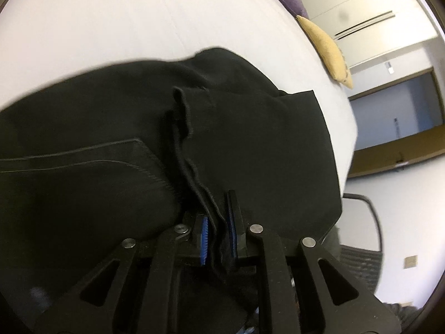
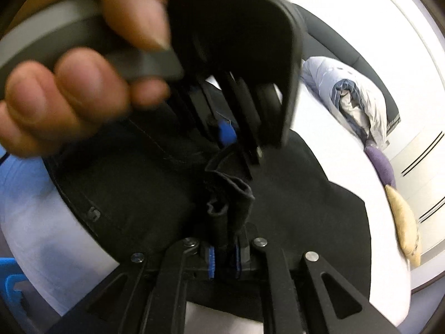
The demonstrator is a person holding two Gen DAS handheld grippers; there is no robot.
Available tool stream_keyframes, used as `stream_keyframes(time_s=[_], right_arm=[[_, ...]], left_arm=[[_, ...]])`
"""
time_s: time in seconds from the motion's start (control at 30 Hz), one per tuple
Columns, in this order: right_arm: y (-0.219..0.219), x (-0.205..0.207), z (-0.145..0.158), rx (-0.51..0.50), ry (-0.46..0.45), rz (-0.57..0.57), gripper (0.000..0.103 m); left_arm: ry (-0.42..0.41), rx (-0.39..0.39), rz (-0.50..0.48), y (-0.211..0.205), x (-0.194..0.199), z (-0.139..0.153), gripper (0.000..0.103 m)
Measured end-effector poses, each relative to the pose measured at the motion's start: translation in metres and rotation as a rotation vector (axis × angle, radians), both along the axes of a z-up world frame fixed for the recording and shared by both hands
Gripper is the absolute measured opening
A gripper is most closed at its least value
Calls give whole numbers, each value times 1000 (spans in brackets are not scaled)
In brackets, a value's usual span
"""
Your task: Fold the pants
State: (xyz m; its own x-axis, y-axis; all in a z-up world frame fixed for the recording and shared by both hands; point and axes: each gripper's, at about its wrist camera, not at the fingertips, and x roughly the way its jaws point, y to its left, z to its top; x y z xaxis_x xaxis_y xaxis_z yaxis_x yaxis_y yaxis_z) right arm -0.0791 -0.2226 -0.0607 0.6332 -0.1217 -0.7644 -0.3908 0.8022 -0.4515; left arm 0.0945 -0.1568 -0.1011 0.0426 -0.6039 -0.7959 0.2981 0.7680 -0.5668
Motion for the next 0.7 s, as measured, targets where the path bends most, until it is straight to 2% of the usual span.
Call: stream_keyframes(time_s=[0.1,0.17,0.2,0.23,0.3,0.33,0.4,0.47,0.6,0.63,0.7], right_arm=[[-11,2,13,55,36,-2,32],[-32,1,31,141,77,1,64],[-41,1,40,195,97,10,67],[-54,1,49,249,115,13,67],[-97,12,67,408,166,-25,67],[-133,26,78,539,200,-70,63],[-191,53,89,717,221,-137,56],[-244,84,94,899,233,-176,55],[-309,146,72,1165,299,-222,55],[-318,160,64,1196,319,-235,55],[-329,187,38,1224,377,-272,55]], left_arm=[[-64,87,24,8,-2,15,13],[-103,147,36,9,-1,23,13],[-108,160,45,8,0,25,13],[-120,170,70,10,1,29,13],[-142,134,78,10,-1,39,13],[-154,106,71,3,-3,45,13],[-186,32,21,-16,-14,51,13],[-191,11,-37,-36,-25,47,13],[-133,31,-84,-56,-41,15,13],[-130,30,-74,-55,-44,5,13],[-181,-8,-74,-52,-49,-1,13]])
